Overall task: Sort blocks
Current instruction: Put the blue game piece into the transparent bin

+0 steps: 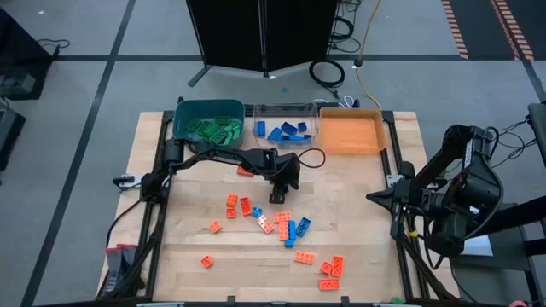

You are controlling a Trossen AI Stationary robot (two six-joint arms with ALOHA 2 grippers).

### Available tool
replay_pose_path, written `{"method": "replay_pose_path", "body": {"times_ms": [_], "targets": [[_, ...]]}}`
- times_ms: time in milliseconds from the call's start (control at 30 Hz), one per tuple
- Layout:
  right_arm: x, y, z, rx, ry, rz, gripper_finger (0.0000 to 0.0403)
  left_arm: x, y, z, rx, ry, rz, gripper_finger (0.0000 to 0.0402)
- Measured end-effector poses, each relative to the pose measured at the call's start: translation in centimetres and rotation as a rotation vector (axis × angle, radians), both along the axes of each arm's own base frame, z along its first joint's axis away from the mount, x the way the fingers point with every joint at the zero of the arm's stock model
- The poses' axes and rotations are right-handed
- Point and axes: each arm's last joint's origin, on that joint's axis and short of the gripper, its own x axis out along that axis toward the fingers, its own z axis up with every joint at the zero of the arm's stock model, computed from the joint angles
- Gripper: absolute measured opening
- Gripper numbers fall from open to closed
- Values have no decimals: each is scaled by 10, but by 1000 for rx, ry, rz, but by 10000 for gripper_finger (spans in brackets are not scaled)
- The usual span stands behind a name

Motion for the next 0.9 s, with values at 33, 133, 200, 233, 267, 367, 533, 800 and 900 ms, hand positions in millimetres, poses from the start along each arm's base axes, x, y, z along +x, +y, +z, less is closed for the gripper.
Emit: {"method": "replay_pose_path", "body": {"times_ms": [33, 133, 200, 233, 267, 367, 533, 800, 900], "targets": [[0, 0, 0, -2, 1, 0, 0, 0, 1, 2, 27, 2, 13, 143], [0, 0, 0, -3, 1, 0, 0, -1, 5, 17, 82, -30, 45, 143], [0, 0, 0, -3, 1, 0, 0, -1, 5, 29, 89, -69, 47, 143], [0, 0, 0, -3, 1, 0, 0, -2, 4, 37, 93, -90, 46, 143], [0, 0, 0, -3, 2, 0, 0, -4, 3, 44, 101, -99, 49, 143], [0, 0, 0, -5, 2, 1, 0, -8, 6, 69, 145, -172, 78, 143], [0, -1, 0, -12, 1, 1, 0, -21, 13, 127, 203, -371, 174, 143], [0, -1, 0, -17, -1, -2, 0, -35, 80, 174, 300, -688, 534, 143], [0, 0, 0, -7, -5, -3, 0, -42, 113, 160, 237, -656, 694, 143]]}}
